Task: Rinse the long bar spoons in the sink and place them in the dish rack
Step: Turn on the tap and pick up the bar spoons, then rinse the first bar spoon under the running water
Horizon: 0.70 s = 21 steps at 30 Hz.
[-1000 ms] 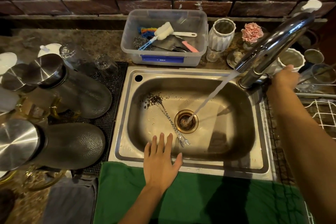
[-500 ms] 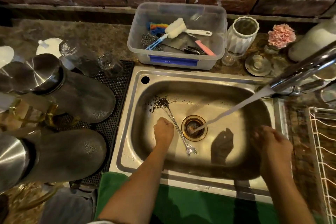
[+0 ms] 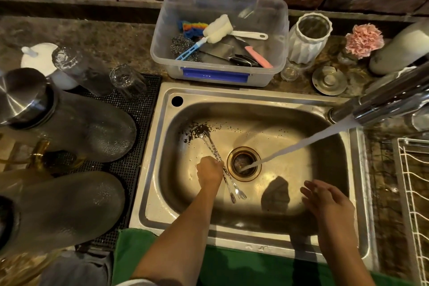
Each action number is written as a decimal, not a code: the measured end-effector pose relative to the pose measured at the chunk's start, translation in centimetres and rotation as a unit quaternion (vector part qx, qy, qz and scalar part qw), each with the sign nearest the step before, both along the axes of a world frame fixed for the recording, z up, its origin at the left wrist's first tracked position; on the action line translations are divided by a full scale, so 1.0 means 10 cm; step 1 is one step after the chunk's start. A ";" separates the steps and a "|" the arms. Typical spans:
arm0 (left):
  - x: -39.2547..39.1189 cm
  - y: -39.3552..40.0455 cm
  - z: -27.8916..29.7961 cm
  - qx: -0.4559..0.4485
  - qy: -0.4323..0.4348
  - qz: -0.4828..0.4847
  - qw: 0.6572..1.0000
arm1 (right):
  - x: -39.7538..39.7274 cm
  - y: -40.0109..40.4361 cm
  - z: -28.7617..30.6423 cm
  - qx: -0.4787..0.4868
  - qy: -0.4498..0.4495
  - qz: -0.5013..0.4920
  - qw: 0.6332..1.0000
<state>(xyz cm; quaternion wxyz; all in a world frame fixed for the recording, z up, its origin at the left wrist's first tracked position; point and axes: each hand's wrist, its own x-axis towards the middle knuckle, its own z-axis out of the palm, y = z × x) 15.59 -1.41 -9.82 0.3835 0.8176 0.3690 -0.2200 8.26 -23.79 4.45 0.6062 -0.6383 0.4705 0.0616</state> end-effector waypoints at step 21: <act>-0.59 -0.09 1.69 -0.410 -0.122 0.321 0.845 | -0.43 0.51 0.28 0.269 0.026 -0.045 0.962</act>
